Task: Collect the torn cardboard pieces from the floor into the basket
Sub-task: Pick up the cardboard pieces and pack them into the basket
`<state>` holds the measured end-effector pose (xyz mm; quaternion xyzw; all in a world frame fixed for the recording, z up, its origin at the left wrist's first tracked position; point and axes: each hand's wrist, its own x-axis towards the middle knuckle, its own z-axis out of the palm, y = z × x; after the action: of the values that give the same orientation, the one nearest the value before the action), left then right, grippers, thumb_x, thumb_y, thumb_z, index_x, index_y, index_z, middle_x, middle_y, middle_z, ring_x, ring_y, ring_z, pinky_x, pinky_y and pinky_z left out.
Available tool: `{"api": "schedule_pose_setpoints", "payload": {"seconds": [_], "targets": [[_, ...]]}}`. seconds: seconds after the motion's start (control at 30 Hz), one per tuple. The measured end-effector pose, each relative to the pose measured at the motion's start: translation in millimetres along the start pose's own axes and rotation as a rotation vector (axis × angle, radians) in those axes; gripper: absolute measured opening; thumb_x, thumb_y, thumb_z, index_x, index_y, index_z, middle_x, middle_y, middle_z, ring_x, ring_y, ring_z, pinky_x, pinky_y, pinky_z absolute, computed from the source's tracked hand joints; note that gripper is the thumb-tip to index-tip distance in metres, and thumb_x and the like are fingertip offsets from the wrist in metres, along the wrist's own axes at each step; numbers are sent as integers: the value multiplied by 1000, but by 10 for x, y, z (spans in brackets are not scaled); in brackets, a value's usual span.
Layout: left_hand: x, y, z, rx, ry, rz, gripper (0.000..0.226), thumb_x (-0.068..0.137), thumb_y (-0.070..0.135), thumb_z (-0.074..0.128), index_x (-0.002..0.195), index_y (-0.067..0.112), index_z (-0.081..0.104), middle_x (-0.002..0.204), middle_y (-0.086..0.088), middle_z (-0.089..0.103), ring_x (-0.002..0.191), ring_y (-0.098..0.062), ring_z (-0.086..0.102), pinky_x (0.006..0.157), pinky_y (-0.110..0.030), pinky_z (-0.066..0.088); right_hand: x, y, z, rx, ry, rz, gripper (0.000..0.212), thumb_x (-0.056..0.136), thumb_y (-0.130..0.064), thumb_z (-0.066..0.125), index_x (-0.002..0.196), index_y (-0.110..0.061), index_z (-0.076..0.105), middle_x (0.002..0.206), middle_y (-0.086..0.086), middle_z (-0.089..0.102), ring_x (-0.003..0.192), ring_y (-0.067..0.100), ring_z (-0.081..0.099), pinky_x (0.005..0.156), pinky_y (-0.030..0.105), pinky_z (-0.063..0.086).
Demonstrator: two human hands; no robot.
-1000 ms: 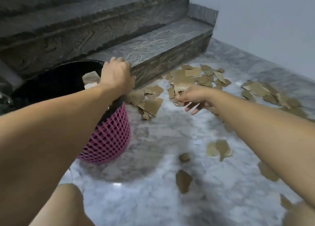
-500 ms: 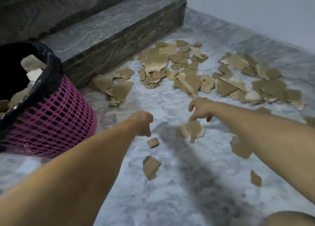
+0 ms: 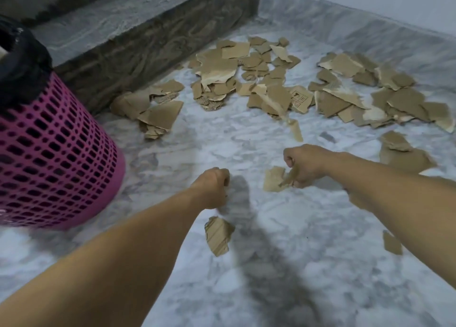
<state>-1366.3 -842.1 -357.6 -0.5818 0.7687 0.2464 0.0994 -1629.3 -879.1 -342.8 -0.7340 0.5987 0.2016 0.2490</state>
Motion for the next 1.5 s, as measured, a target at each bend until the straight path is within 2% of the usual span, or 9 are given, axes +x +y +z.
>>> {"api": "schedule_pose_setpoints", "payload": {"seconds": [0.17, 0.43, 0.57, 0.83, 1.07, 1.17, 1.23, 1.3, 1.5], "targets": [[-146, 31, -70, -92, -73, -64, 16, 80, 6, 62, 92, 16, 67, 89, 1, 60, 82, -17, 57, 67, -24, 47, 10, -278, 125, 165, 12, -120, 79, 76, -27, 81, 138, -32, 33, 118, -2, 41, 108, 27, 52, 82, 36, 46], [-499, 75, 181, -24, -63, -46, 53, 67, 41, 79, 110, 22, 55, 115, 1, 40, 106, -17, 37, 79, -34, 50, -86, -411, 345, 15, 211, -36, 37, 79, -43, 75, 98, -27, 47, 106, -1, 42, 94, 22, 43, 78, 36, 38], [-617, 125, 382, 45, 16, 21, 32, 81, 26, 67, 104, 17, 46, 117, -4, 35, 108, -22, 36, 80, -34, 49, -291, -219, 350, 98, 235, 0, 34, 80, -39, 74, 91, -25, 45, 97, -2, 55, 86, 22, 50, 70, 35, 34], [-546, 373, 288, -20, -129, -44, 25, 74, -5, 55, 86, 16, 59, 99, -6, 63, 82, -19, 54, 67, -28, 50, -797, 610, 281, 327, 159, 393, 24, 95, -29, 60, 111, -12, 57, 112, 8, 61, 98, 28, 59, 79, 39, 48], [-108, 1138, 74, -173, -145, 22, 18, 80, -5, 59, 88, 11, 63, 76, 0, 60, 85, -15, 56, 66, -18, 52, -1268, 1311, 399, 490, 199, 552, 32, 97, -26, 57, 124, -8, 55, 122, 12, 56, 113, 35, 55, 88, 39, 46], [196, 1627, 39, -320, -174, 71, 12, 84, -1, 68, 96, -3, 70, 78, -9, 68, 84, -24, 68, 74, -30, 59, -1464, 1641, 453, 520, 142, 648, 22, 97, -28, 58, 102, -7, 57, 99, 11, 55, 86, 27, 54, 69, 34, 43], [371, 1951, 37, -381, -194, 107, 16, 86, 7, 71, 96, -5, 70, 75, -7, 68, 70, -20, 67, 65, -29, 59, -1577, 1834, 496, 550, 102, 688, 39, 97, -29, 59, 125, -2, 54, 121, 17, 56, 94, 28, 52, 72, 33, 39], [561, 2270, 89, -326, -169, 147, 27, 84, 17, 74, 104, 0, 68, 98, -9, 64, 86, -23, 65, 75, -31, 57, -1718, 1979, 562, 614, 111, 720, 56, 97, -26, 59, 144, -2, 40, 141, 17, 46, 114, 32, 51, 70, 27, 39], [943, 2959, 305, 82, -118, 352, 52, 87, 25, 68, 135, 21, 48, 161, 2, 5, 146, -32, 5, 113, -46, 23, -1967, 2395, 976, 775, 175, 854, 37, 95, -22, 61, 119, 4, 58, 100, 15, 59, 84, 30, 58, 63, 33, 45]]}}
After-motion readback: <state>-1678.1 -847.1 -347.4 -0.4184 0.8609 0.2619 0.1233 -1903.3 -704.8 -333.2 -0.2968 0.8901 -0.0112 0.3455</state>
